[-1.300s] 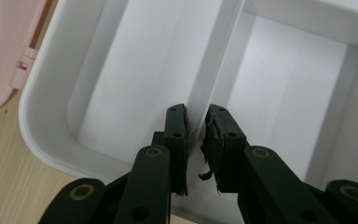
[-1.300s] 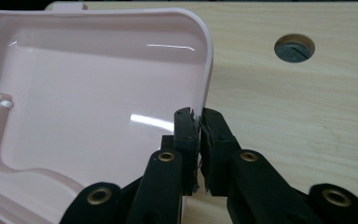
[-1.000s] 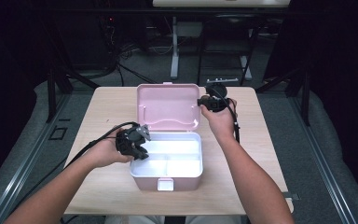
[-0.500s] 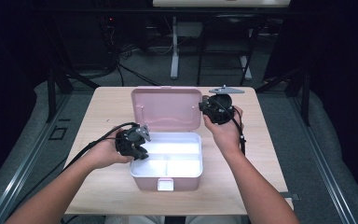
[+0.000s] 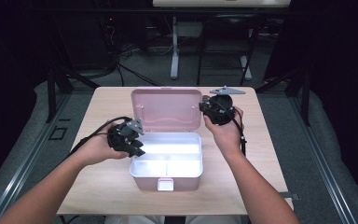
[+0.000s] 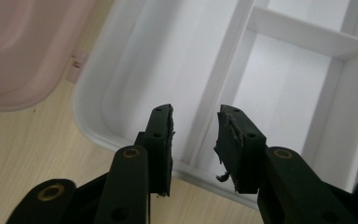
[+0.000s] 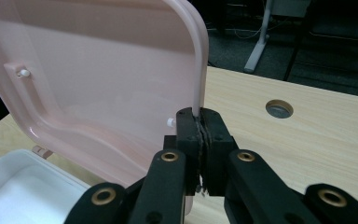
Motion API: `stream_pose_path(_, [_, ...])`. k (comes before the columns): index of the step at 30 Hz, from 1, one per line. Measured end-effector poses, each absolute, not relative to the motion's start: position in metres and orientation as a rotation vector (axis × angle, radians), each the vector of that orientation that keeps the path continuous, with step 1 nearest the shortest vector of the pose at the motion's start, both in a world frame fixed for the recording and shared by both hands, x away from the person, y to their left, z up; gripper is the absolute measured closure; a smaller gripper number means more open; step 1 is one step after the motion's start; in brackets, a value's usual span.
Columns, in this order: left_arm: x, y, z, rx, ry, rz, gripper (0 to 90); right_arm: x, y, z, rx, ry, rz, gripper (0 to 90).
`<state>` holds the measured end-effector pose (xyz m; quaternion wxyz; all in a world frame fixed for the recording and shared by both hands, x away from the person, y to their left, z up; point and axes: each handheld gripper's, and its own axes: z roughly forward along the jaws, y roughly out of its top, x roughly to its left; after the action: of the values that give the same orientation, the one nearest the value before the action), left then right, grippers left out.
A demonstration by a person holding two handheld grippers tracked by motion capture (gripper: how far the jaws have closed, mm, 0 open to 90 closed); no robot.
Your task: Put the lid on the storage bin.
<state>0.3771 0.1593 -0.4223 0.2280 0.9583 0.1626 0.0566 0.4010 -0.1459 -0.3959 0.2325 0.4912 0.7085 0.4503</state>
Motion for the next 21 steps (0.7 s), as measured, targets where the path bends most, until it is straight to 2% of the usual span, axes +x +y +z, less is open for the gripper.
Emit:
stream_pose_path(5, [0.383, 0.173, -0.409, 2.518, 0.567, 0.233, 62.5, 0.400, -0.146, -0.396, 1.349, 1.945, 1.245, 87.2])
stream_pose_path(6, [0.386, 0.179, -0.404, 2.453, 0.626, 0.295, 62.4, 0.400, -0.146, -0.396, 1.350, 1.944, 1.250, 87.2])
stream_pose_path(14, [0.401, 0.191, -0.386, 2.207, 0.841, 0.489, 63.7, 0.398, -0.148, -0.397, 1.344, 1.943, 1.262, 87.2])
stream_pose_path(21, [0.411, 0.192, -0.382, 2.079, 0.931, 0.546, 62.8, 0.396, -0.148, -0.397, 1.338, 1.943, 1.272, 87.2])
